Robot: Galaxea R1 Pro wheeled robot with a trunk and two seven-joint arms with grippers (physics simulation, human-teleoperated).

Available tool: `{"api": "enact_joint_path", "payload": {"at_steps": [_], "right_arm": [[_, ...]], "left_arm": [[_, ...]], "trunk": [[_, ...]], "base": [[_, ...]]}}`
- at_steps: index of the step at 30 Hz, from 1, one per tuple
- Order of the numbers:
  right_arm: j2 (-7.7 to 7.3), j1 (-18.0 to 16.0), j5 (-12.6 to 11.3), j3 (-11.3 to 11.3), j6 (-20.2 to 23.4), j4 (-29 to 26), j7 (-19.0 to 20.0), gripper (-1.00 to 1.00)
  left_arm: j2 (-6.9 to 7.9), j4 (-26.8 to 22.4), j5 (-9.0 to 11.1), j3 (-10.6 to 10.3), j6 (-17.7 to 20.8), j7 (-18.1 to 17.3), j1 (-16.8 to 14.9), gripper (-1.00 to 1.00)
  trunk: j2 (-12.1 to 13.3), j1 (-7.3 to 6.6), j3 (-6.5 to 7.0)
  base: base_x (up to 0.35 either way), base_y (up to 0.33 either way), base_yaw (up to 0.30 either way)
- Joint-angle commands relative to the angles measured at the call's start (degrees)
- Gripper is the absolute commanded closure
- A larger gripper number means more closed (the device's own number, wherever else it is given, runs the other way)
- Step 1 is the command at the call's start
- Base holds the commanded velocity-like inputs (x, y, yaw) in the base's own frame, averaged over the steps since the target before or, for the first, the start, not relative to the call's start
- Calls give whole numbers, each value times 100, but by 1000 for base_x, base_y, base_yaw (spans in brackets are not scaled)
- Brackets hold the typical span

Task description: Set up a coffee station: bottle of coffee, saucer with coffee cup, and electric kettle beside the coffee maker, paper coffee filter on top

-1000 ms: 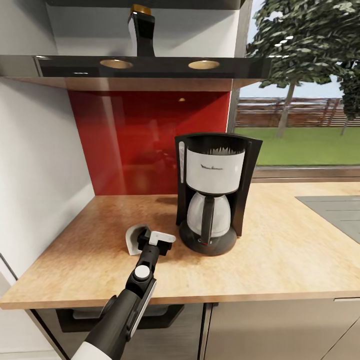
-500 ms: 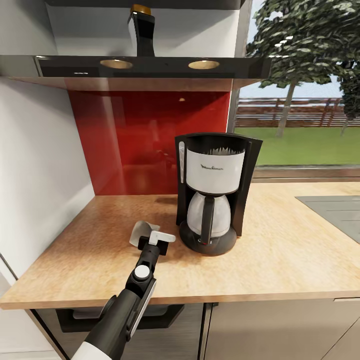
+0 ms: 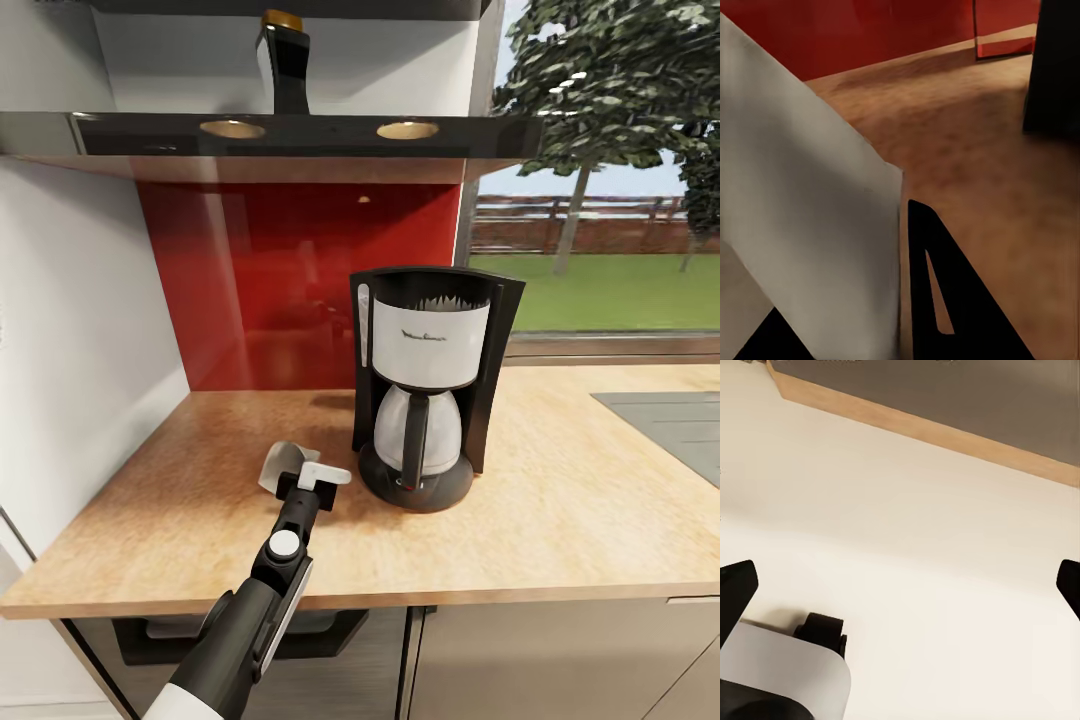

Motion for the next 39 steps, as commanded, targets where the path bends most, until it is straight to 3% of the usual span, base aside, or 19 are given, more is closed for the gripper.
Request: {"api": "enact_joint_path", "payload": {"at_steps": [1,29,39], "right_arm": [[-2,-3,18,5,-16,3,1,-100],[-2,-3,18,5,-16,3,2,-100],[-2,-3,18,5,-16,3,-1,-100]], "left_arm": [[0,-12,-66,-12,48,20,-4,100],[0,-47,-66,-8,50,20,-4,100],[0,-52,-66,-6,50,20,-4,100]], "trunk": [[38,-23,12],[1161,-638,515],[1161,-638,515]], "base": [[0,0,0],[0,0,0],[0,0,0]]}}
